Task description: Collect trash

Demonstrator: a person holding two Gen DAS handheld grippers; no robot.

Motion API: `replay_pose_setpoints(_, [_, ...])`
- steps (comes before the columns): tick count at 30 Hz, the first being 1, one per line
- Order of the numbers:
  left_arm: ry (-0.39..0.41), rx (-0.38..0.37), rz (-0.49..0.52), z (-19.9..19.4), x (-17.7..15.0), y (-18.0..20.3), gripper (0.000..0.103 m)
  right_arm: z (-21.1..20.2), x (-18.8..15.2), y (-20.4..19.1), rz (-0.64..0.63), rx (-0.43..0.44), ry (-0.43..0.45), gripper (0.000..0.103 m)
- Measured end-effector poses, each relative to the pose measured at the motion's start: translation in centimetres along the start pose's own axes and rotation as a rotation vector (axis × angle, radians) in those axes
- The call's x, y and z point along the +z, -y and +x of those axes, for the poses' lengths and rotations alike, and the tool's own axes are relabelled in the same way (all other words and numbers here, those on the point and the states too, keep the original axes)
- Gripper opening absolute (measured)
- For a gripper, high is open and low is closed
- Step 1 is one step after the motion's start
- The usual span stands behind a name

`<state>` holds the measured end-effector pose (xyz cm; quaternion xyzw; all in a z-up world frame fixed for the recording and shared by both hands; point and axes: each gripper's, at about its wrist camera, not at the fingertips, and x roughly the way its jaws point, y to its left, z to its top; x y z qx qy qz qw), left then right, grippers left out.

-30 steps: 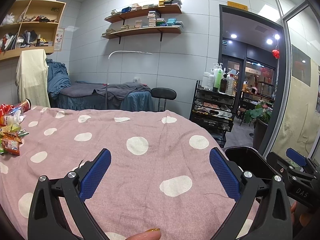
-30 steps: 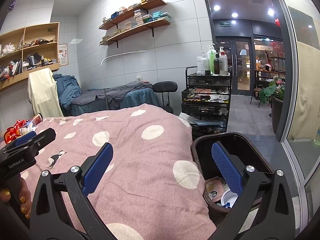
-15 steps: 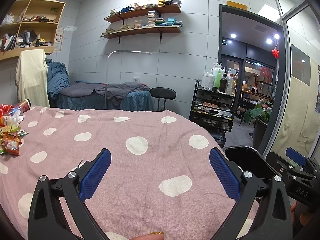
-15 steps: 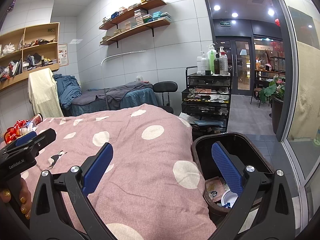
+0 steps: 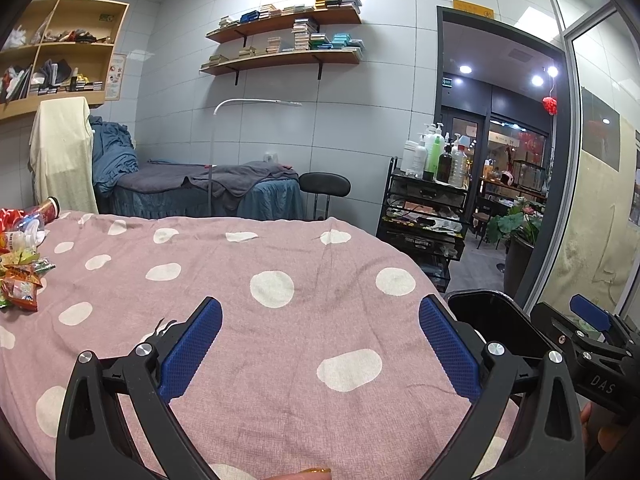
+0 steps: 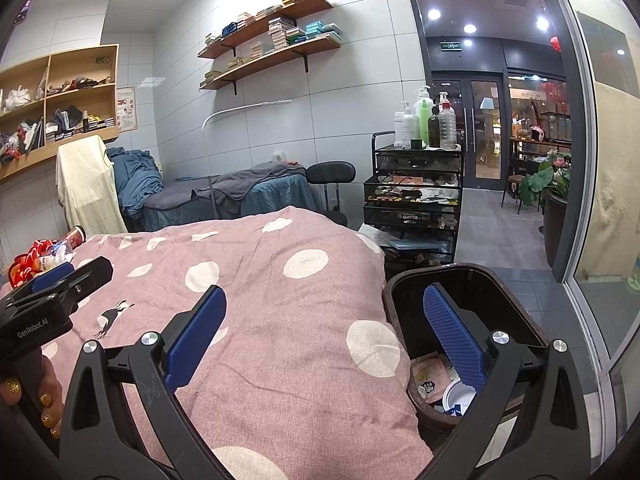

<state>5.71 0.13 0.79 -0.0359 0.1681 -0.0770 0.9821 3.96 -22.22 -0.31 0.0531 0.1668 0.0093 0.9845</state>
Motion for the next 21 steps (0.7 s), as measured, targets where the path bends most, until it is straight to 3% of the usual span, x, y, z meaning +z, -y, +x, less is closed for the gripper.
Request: replay_pose_setpoints(21, [-0.018,-0.008,0.000,0.54,-0.23,-0.27,0.098,0.26,-0.50,0.02,0.018,-0.004,-0.017,0.098])
